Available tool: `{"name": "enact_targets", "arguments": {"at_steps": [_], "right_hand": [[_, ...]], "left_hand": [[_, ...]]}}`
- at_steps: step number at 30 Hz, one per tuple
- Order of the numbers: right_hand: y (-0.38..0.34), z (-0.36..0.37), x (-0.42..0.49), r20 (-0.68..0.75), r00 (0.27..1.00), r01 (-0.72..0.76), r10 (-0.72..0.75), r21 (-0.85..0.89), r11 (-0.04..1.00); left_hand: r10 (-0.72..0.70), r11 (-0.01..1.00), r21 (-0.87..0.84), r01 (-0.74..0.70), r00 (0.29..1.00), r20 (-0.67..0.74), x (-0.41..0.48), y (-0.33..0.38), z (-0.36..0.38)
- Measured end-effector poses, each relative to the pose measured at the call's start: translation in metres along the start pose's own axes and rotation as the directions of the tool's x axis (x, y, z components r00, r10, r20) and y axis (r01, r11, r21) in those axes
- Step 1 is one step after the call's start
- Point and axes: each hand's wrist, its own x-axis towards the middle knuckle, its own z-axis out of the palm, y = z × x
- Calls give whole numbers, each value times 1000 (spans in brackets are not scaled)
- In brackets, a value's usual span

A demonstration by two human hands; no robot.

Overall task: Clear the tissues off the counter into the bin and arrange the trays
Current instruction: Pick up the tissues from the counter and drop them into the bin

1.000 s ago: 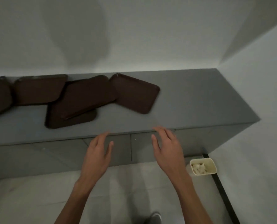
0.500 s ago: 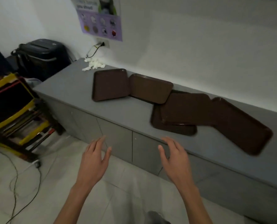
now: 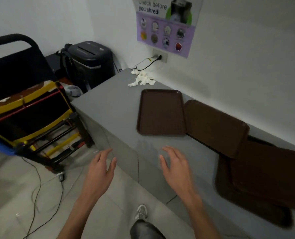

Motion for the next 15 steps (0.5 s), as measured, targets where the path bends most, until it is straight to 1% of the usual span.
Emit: {"name": "enact_targets", "arguments": {"at_steps": [4, 7, 10, 15], "right_hand": [[-22, 34, 97, -14, 999, 38, -38, 43, 998], [-38, 56, 157, -9, 998, 67, -67, 34, 997], [-51, 75, 210, 44, 997, 59, -59, -9, 998], [-63, 118, 288, 112, 993, 45, -42, -31, 999]], "left_hand": [[-25, 1000, 0, 25, 1000, -13, 90, -12, -12], [-67, 998, 1, 67, 997, -36, 147, -18, -22], [-45, 999, -6, 45, 998, -44, 201, -32, -25], [-15, 999, -28, 15, 1000, -4, 296, -64, -22]]}}
